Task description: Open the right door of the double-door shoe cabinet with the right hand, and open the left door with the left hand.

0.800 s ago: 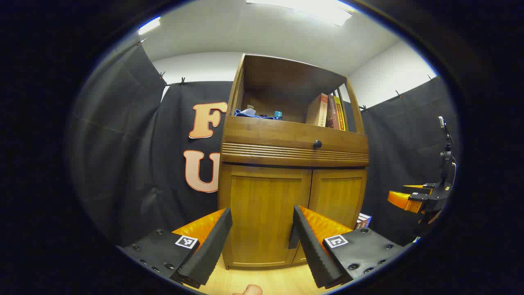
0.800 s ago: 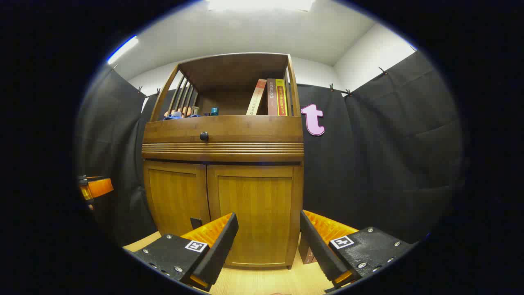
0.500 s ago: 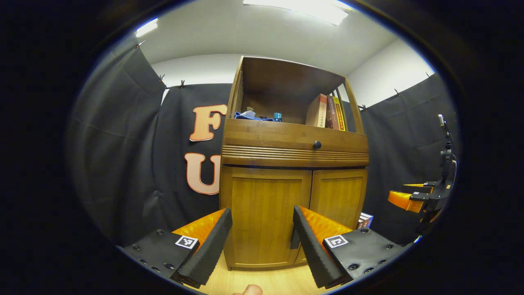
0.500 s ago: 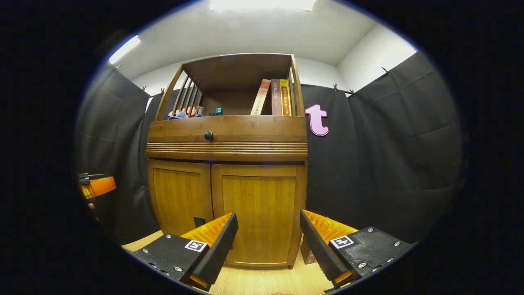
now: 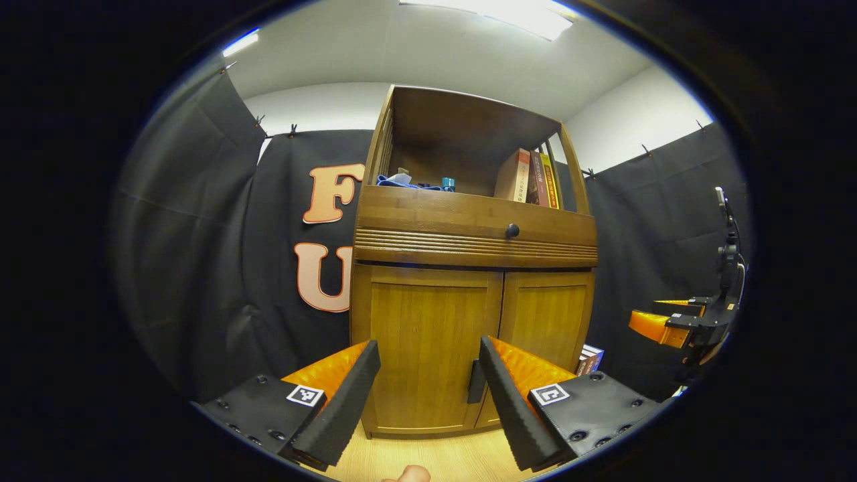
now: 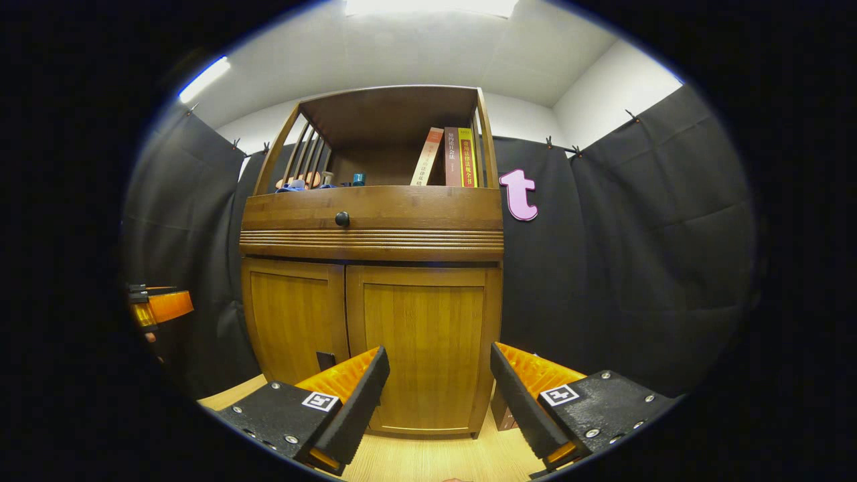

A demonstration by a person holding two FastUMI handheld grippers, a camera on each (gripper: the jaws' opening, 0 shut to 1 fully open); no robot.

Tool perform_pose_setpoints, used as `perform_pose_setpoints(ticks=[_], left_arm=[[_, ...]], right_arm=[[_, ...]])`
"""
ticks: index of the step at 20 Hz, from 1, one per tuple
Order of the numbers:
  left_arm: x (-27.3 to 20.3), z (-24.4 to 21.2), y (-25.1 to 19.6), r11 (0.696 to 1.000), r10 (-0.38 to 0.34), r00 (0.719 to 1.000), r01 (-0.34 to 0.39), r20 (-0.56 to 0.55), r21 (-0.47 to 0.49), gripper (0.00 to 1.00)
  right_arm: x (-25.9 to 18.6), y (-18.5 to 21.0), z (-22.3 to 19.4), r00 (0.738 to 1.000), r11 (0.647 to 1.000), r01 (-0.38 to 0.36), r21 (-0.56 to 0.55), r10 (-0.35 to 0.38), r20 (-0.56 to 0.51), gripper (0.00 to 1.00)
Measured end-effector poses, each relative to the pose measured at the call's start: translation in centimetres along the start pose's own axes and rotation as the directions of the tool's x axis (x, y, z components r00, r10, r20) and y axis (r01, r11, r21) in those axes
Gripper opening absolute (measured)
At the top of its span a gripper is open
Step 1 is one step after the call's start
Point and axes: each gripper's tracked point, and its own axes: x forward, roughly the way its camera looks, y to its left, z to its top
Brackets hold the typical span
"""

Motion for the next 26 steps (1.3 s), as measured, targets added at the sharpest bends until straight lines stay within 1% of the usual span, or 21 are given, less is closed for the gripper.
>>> perform_pose_setpoints(ticks=[1,5,6,7,11,12,14,15,16,17,18,19,20,21,22,23,24,26], left_arm=[[0.0,0.0,0.0,1.0,0.001,1.0,-0.001,-0.001,0.003,0.96],[-0.3,0.1,-0.5,1.0,-0.009,1.0,0.009,0.003,0.002,0.96],[-0.2,0.1,-0.5,1.0,-0.011,1.0,0.011,0.004,0.002,0.95],[-0.3,0.1,-0.6,1.0,-0.012,1.0,0.012,0.004,0.004,0.95],[-0.4,0.0,-0.4,1.0,-0.006,1.0,0.006,0.001,0.006,0.95],[-0.4,-0.2,0.0,1.0,0.004,1.0,-0.004,-0.005,0.005,0.95],[-0.2,-0.3,0.5,1.0,0.018,1.0,-0.018,-0.008,0.005,0.96],[-0.2,-0.5,0.9,1.0,0.028,1.0,-0.028,-0.011,0.003,0.96],[-0.2,-0.4,1.1,0.999,0.034,0.999,-0.034,-0.011,-0.002,0.96],[-0.2,-0.4,1.3,0.999,0.039,0.999,-0.039,-0.011,-0.007,0.96],[-0.2,-0.5,1.6,0.999,0.045,0.999,-0.045,-0.011,-0.011,0.96],[-0.3,-0.5,1.8,0.999,0.053,0.999,-0.053,-0.011,-0.012,0.96],[-0.4,-0.4,2.3,0.998,0.069,0.998,-0.069,-0.005,-0.008,0.98],[-0.6,-0.2,2.7,0.996,0.085,0.996,-0.085,0.004,0.001,0.95],[-0.6,0.0,2.8,0.996,0.093,0.996,-0.093,0.013,0.008,0.94],[-0.7,0.1,2.8,0.996,0.092,0.996,-0.092,0.021,0.009,0.94],[-0.9,0.1,2.7,0.996,0.085,0.996,-0.085,0.024,0.007,0.98],[-0.9,0.0,2.6,0.997,0.072,0.997,-0.072,0.021,0.006,0.95]], right_arm=[[-0.1,0.1,-0.1,1.0,1.0,-0.003,0.0,0.003,-0.001,1.0],[0.1,0.3,-0.8,1.0,1.0,-0.005,-0.011,0.005,-0.012,1.0],[0.2,0.4,-1.0,1.0,1.0,-0.006,-0.014,0.006,-0.016,1.0],[0.2,0.6,-1.1,1.0,1.0,-0.01,-0.016,0.009,-0.018,0.94],[0.7,1.2,-2.5,0.999,1.0,-0.017,-0.015,0.017,-0.028,0.94],[0.9,1.4,-3.1,0.999,1.0,-0.019,-0.009,0.018,-0.032,1.0],[1.5,1.7,-4.3,0.999,1.0,-0.022,0.0,0.022,-0.04,1.0],[1.9,1.9,-4.8,0.999,1.0,-0.023,0.003,0.023,-0.041,0.94],[2.2,2.1,-5.5,0.999,1.0,-0.024,0.004,0.024,-0.043,0.94],[2.6,2.3,-6.1,0.999,1.0,-0.024,0.004,0.025,-0.047,1.0],[3.0,2.6,-6.8,0.998,1.0,-0.025,0.001,0.025,-0.052,1.0],[3.3,2.9,-7.5,0.998,1.0,-0.027,0.001,0.027,-0.057,1.0],[3.5,3.3,-8.1,0.998,0.999,-0.033,0.007,0.033,-0.059,0.94],[4.0,3.7,-8.7,0.997,0.999,-0.041,0.016,0.042,-0.06,0.94],[4.4,4.2,-9.3,0.997,0.999,-0.049,0.022,0.05,-0.064,0.94],[4.8,4.8,-9.8,0.996,0.998,-0.058,0.025,0.06,-0.065,0.94],[5.3,5.5,-10.2,0.995,0.998,-0.066,0.024,0.067,-0.068,0.94],[6.1,7.1,-11.4,0.993,0.996,-0.087,0.02,0.088,-0.077,0.94]])
